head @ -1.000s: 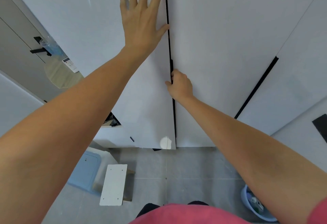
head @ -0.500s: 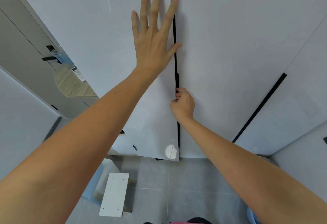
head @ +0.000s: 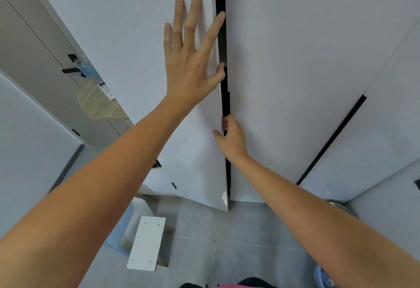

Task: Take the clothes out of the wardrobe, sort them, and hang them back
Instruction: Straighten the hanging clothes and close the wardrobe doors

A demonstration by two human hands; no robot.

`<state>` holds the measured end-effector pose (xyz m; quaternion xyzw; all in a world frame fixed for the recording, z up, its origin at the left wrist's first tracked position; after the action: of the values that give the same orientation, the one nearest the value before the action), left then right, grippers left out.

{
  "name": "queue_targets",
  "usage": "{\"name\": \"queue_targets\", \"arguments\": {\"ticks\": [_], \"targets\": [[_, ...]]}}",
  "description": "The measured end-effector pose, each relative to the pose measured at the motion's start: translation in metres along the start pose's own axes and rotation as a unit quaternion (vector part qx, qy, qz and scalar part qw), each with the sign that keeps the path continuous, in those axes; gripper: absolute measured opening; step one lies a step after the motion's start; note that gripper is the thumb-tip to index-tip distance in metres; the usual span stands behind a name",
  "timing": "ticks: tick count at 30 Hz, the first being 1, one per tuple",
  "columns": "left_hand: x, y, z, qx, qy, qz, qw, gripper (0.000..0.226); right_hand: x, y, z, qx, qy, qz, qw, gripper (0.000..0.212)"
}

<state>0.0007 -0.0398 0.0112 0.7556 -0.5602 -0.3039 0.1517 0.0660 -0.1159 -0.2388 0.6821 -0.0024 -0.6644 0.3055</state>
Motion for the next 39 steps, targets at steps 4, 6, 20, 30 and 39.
{"name": "queue_targets", "arguments": {"ticks": [4, 6, 20, 30, 39], "targets": [[-0.002, 0.02, 0.016, 0.008, -0.011, 0.02, 1.0, 0.079, -0.004, 0.003, 0.015, -0.017, 0.028, 0.035, 0.999, 0.022], [-0.001, 0.032, 0.025, 0.003, -0.005, 0.029, 1.0, 0.079, -0.005, 0.001, 0.027, -0.025, 0.042, 0.055, 0.997, 0.02], [-0.019, 0.126, 0.114, 0.019, 0.009, 0.112, 0.993, 0.08, -0.026, -0.053, 0.148, -0.008, 0.116, 0.13, 0.985, 0.028], [-0.107, 0.213, 0.231, 0.041, 0.067, 0.139, 0.987, 0.081, -0.087, -0.167, 0.244, -0.053, 0.214, 0.192, 0.956, 0.026], [-0.189, 0.24, 0.294, 0.06, 0.162, 0.157, 0.972, 0.073, -0.08, -0.223, 0.273, -0.103, 0.237, 0.231, 0.938, 0.016]]}}
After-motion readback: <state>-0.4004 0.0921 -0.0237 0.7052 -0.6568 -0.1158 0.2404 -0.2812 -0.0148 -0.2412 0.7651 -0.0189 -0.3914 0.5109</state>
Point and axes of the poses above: each hand's wrist, its own z-axis away from the middle knuckle, its own y-axis out of the back of the hand, x = y × z, the point moved 7 cm from there along -z, towards the middle knuckle, and after that the axes turned 13 degrees about -y, right-handed, at the moved point
